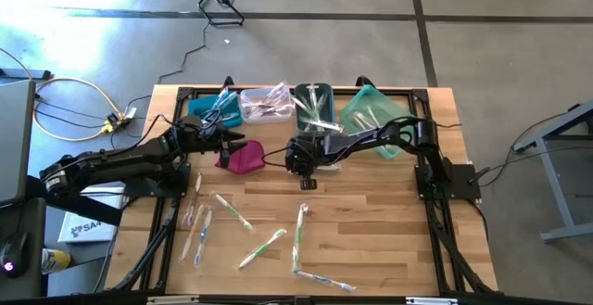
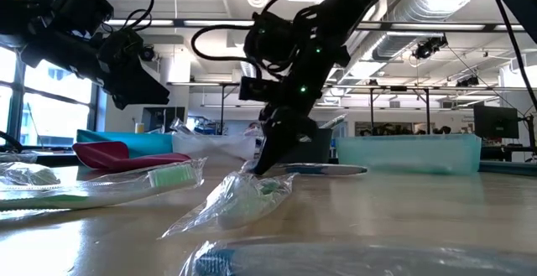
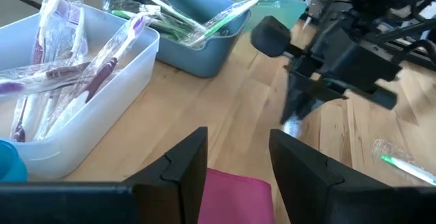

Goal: Pick & Place Toothbrushes
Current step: Put the blue toothbrush into the blue bin

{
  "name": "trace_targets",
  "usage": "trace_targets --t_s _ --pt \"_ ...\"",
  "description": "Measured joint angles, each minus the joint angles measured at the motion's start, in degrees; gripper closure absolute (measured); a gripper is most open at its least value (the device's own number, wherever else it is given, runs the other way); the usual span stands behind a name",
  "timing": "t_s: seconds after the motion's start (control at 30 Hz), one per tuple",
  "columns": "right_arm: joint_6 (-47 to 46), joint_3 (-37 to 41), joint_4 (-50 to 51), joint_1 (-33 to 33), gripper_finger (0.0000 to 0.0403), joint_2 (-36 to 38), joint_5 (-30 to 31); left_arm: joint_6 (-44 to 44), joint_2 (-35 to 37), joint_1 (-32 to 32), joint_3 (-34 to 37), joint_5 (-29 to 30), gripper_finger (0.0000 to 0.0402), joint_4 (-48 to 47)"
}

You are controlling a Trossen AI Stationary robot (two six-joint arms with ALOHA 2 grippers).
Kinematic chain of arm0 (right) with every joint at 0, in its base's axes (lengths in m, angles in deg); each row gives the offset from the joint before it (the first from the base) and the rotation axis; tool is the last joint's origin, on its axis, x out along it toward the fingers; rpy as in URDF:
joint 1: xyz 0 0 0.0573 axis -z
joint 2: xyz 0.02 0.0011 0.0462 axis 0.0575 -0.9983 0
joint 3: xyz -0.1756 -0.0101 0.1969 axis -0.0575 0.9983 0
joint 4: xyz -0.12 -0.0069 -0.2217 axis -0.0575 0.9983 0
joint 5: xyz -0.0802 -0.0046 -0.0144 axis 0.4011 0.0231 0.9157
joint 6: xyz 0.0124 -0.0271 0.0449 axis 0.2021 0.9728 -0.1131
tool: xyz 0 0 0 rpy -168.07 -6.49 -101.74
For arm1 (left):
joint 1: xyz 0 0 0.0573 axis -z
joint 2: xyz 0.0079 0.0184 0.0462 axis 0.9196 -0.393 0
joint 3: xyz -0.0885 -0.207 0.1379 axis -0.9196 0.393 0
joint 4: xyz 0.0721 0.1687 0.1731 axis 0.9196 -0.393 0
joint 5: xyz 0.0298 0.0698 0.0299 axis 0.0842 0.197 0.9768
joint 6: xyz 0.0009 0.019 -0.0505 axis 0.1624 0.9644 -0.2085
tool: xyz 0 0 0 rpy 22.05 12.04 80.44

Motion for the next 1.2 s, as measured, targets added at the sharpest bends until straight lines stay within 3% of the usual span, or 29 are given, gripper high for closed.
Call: trace_targets --t_s 0.37,0.8,1.0,1.2 --pt "-1.4 0.0 2.0 -0.4 0.0393 8.9 -3.9 -0.2 0.0 0.0 0.0 0.0 0.0247 0.0" --pt "-4.0 0.0 4.3 0.5 0.0393 29.0 -3.3 -4.6 0.0 0.0 0.0 0.0 0.0247 0.1" --pt "-8.3 -0.1 0.6 1.2 0.0393 35.8 -4.2 -6.1 0.0 0.0 0.0 0.0 0.0247 0.3" --pt "-11.9 -0.1 -5.9 2.1 0.0393 36.9 -9.2 -6.1 0.0 0.0 0.0 0.0 0.0247 5.5"
